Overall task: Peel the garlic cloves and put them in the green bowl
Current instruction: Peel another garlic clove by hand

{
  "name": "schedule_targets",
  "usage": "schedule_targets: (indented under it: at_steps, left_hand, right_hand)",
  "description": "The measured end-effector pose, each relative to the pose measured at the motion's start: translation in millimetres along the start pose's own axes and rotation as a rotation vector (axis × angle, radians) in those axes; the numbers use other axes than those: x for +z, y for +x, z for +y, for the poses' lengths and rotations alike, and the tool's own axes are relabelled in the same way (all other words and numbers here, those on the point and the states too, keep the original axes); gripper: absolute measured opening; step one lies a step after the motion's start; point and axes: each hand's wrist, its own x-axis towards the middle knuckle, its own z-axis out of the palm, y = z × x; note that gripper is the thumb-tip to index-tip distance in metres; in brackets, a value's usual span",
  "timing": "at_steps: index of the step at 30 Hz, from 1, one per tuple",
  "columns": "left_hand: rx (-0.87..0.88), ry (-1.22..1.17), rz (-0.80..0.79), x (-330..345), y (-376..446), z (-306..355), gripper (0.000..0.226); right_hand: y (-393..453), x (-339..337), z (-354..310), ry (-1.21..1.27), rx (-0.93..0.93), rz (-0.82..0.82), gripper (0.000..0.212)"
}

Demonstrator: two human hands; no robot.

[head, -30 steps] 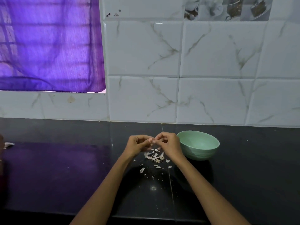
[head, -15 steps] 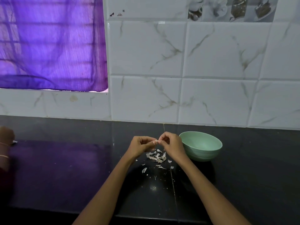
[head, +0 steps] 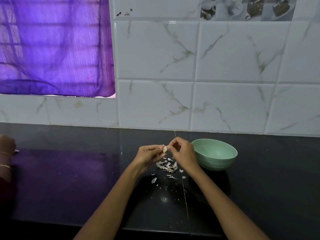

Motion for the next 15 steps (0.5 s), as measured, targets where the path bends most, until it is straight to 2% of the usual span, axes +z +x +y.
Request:
schedule_targets:
  at_steps: [5, 10, 13, 15]
  left_hand:
    - [0.052, 0.121, 0.038, -1.0, 0.8, -1.6, 0.008]
    - [0.066, 0.157, 0.013, 0.6, -0.9, -0.3, 0.009]
    - [0.094, 0.190, 0.093, -1.9, -0.7, 1.2, 0.010]
    - [0.140, 0.315, 0.189, -7.3, 1.4, -1.7, 0.007]
  right_hand:
    - [0.9, -0.4, 1.6, 0.054, 0.031, -0.152, 0.018]
    - [-0.3, -3.6, 0.3, 0.128, 0.076, -0.181, 0.012]
    - [0.7, -5.3, 0.2, 0.221, 0.124, -0.151, 0.018]
    - [1.2, -6.4, -0.7, 0.250, 0.152, -0.148, 0.017]
